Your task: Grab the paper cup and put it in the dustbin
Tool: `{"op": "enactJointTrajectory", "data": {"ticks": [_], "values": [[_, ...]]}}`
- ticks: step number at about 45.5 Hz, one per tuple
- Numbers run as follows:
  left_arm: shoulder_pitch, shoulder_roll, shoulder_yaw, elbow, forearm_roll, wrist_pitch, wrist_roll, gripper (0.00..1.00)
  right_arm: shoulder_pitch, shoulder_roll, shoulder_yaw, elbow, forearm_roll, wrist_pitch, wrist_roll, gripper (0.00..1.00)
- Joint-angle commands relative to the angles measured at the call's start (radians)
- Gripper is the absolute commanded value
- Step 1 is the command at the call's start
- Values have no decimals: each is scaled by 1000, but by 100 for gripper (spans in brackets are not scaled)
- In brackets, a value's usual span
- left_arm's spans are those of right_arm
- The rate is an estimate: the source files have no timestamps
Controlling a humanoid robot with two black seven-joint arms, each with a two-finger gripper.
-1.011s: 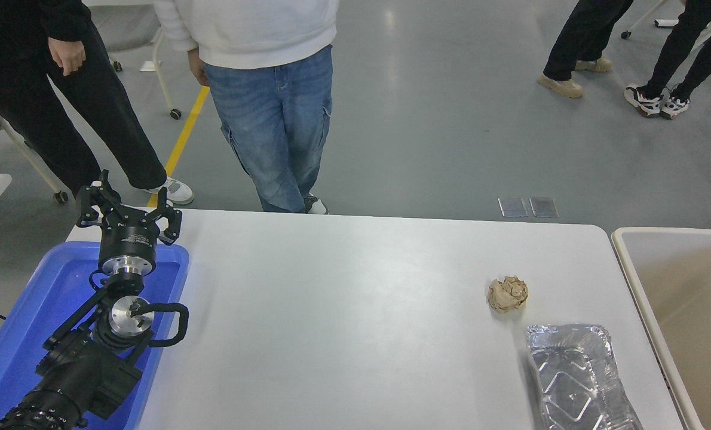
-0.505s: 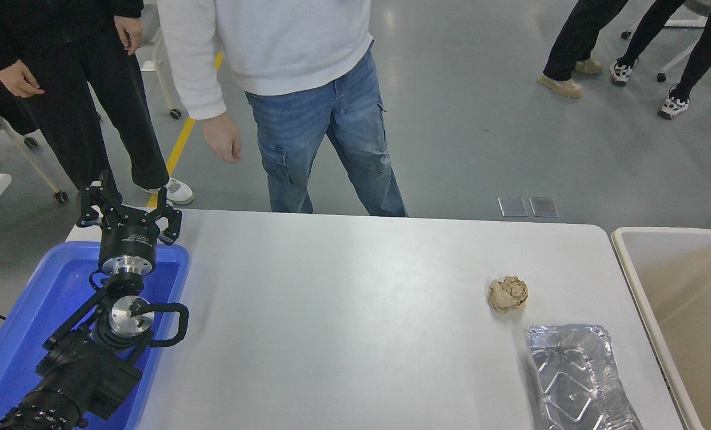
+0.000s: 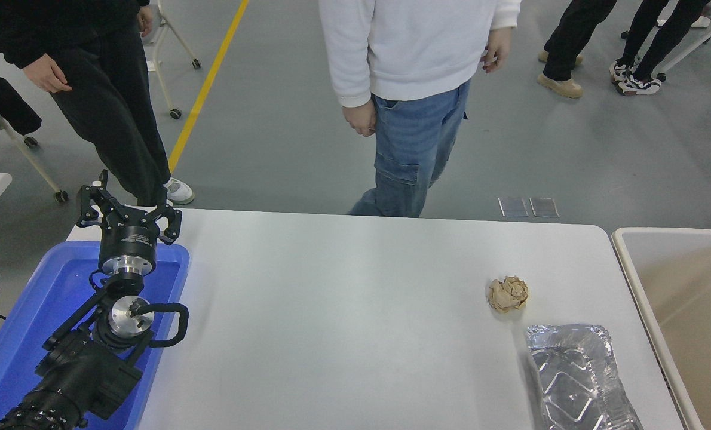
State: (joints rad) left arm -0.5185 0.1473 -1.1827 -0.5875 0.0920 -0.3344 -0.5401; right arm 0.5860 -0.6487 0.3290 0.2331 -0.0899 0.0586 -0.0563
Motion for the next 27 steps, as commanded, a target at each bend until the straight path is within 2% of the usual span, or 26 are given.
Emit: {"op": "enactJointTrajectory", "data": {"ticks": [1, 9, 16, 27], "values": [[0, 0, 0, 0, 0, 0, 0, 99, 67, -232, -70, 382, -4, 4, 1, 100], [0, 0, 0, 0, 0, 0, 0, 99, 181, -354, -160, 606, -99, 3, 1, 100], [0, 0, 0, 0, 0, 0, 0, 99, 348, -451, -335, 770, -111, 3, 1, 100], [0, 0, 0, 0, 0, 0, 0, 99, 707, -485, -704, 930, -111, 4, 6, 100]]}}
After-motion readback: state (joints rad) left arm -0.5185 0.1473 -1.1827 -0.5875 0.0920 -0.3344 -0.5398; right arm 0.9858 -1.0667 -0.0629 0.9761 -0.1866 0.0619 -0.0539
